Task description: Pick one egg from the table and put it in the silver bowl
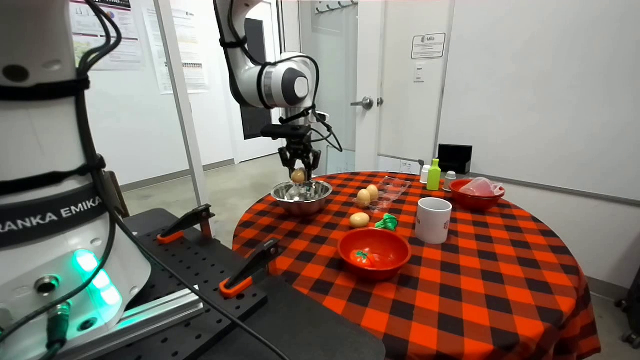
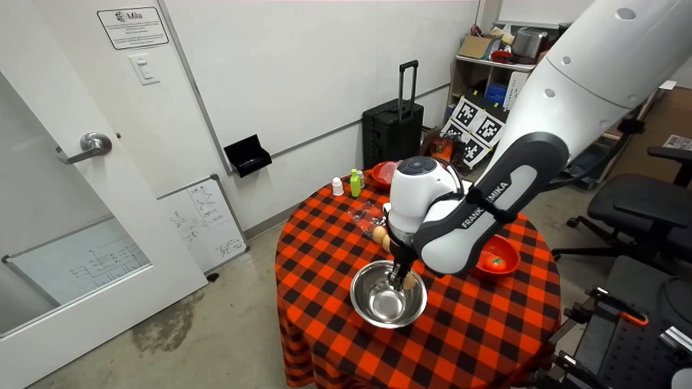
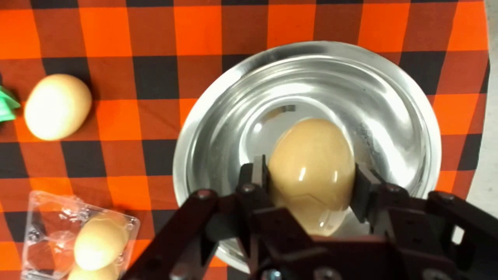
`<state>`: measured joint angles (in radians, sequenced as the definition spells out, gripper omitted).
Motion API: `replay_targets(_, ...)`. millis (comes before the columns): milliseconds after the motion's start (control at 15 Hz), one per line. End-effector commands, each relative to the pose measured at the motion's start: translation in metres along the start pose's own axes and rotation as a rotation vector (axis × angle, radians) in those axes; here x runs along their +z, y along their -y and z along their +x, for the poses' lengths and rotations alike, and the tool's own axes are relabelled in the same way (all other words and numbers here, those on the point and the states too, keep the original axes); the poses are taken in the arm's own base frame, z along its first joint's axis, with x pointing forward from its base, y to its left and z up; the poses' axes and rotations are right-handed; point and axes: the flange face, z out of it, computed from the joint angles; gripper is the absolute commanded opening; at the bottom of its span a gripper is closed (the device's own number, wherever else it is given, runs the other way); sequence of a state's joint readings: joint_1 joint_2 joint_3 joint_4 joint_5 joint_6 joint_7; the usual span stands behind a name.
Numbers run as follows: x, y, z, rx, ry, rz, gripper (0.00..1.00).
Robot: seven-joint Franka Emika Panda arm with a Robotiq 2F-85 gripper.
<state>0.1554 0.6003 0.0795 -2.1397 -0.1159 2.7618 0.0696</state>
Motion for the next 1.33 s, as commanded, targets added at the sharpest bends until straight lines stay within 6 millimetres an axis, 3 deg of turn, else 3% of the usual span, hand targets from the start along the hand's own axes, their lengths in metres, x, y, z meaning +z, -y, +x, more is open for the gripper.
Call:
replay_targets(0,0.043,0.015,0.026,-0.049,0.052,0.011,0.24)
replay_targets(267,0.083,0.023,0.044,-0.055,0.109,0.007,0.24)
replay_targets(533,0.101,0.025,0.057,-0.047,0.130,-0.002,0.24)
replay_targets(667,0.105,0.024,0.062,-0.038,0.129,-0.004,0.74)
replay_targets(733,0.105,0.023,0.064,-0.034,0.127,-0.005,0.76)
replay_targets(1000,0.107,0.015,0.067,-0.019,0.123,-0.006,1.00)
replay_targets(1267,0.091,0.009,0.058,-0.007,0.115,0.012,1.00)
